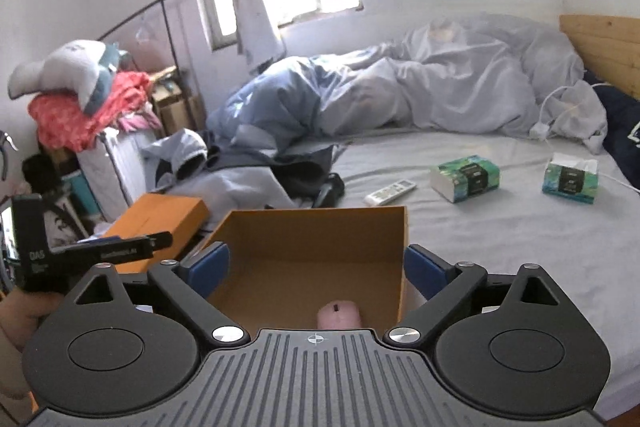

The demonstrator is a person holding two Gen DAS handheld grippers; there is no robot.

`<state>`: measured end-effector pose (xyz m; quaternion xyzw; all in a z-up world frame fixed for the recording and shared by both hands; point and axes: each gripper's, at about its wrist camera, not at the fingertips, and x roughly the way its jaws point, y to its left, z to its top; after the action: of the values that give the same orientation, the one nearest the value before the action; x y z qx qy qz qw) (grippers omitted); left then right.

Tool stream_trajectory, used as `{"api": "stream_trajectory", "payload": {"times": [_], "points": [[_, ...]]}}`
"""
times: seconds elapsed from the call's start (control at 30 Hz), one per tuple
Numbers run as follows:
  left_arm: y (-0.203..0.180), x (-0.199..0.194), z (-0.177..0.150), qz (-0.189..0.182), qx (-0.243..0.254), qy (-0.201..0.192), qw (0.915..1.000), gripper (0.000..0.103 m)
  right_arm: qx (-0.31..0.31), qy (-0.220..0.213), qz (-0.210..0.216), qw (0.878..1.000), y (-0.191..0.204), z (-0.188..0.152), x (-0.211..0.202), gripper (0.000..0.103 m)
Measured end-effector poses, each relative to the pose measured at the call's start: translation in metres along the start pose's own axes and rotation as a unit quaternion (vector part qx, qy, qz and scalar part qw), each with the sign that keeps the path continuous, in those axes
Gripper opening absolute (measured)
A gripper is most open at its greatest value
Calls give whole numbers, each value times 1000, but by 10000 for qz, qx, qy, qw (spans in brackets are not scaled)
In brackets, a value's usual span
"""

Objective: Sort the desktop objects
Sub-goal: 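Withdraw the right gripper from the box while the left gripper moves toward the black massage gun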

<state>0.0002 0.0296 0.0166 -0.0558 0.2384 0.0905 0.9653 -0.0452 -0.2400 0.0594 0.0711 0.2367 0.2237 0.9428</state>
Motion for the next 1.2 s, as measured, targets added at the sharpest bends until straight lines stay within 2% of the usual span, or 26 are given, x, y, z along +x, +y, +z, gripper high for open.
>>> {"api": "stream_trajectory", "payload": {"times": [0.1,0.13,0.27,0.47,0.63,0.93,1.2], "points": [[-4,-2,-1,-55,70,-13,10000,103,119,-137,-59,9998,-11,-10,-4,96],[-5,-3,-2,-73,94,-13,9999,103,174,-171,-90,9997,-16,-12,-5,102],[-7,-6,-3,-81,168,3,9998,103,370,-279,-222,9987,-34,-18,-8,103],[-7,-2,-4,-161,99,66,9998,103,393,-623,-778,9942,-49,-27,-9,103],[-3,3,-5,-405,-156,168,9989,103,563,-407,-942,9931,-63,-34,2,103],[6,13,-9,-410,-425,324,9977,103,777,-122,-748,9941,-69,-40,7,103],[14,21,-14,-564,-723,551,9943,103,825,-32,-626,9946,-69,-43,7,103]]}}
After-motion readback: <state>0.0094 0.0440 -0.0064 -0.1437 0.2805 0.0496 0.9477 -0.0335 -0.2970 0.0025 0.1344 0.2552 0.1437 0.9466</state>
